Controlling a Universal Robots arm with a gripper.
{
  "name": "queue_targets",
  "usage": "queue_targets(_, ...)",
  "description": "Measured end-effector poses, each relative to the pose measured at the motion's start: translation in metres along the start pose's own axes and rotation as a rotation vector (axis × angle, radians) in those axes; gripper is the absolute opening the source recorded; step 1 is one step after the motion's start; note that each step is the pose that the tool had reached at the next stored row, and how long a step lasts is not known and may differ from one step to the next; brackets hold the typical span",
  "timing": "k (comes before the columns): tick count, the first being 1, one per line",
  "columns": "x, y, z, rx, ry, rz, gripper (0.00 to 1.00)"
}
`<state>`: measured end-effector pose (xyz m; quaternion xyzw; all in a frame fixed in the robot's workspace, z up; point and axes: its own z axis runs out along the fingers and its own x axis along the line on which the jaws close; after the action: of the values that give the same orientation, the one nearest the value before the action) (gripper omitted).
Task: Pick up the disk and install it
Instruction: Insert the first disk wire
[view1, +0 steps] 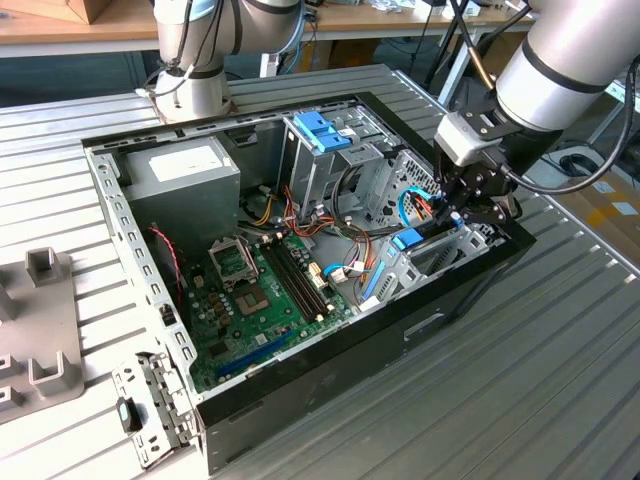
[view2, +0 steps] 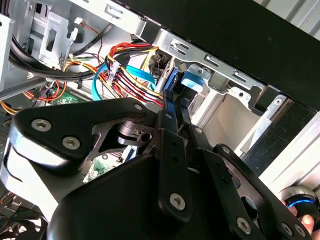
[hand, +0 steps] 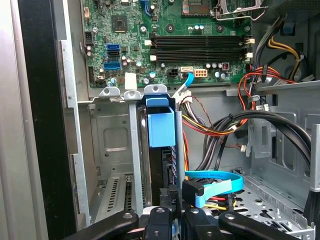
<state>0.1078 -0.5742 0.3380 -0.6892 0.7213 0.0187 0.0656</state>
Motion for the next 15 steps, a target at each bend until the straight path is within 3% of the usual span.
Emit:
queue_targets(6, 0.0000, 0.0000, 0.0002, 0.0000, -0.0002, 0.000, 0.24)
queue_targets(9, 0.0000, 0.0000, 0.0001, 0.0000, 0.0000, 0.000, 0.36)
queue_targets(15, -0.0003, -0.0002, -0.0023, 0.0002, 0.0001, 0.002, 0.36)
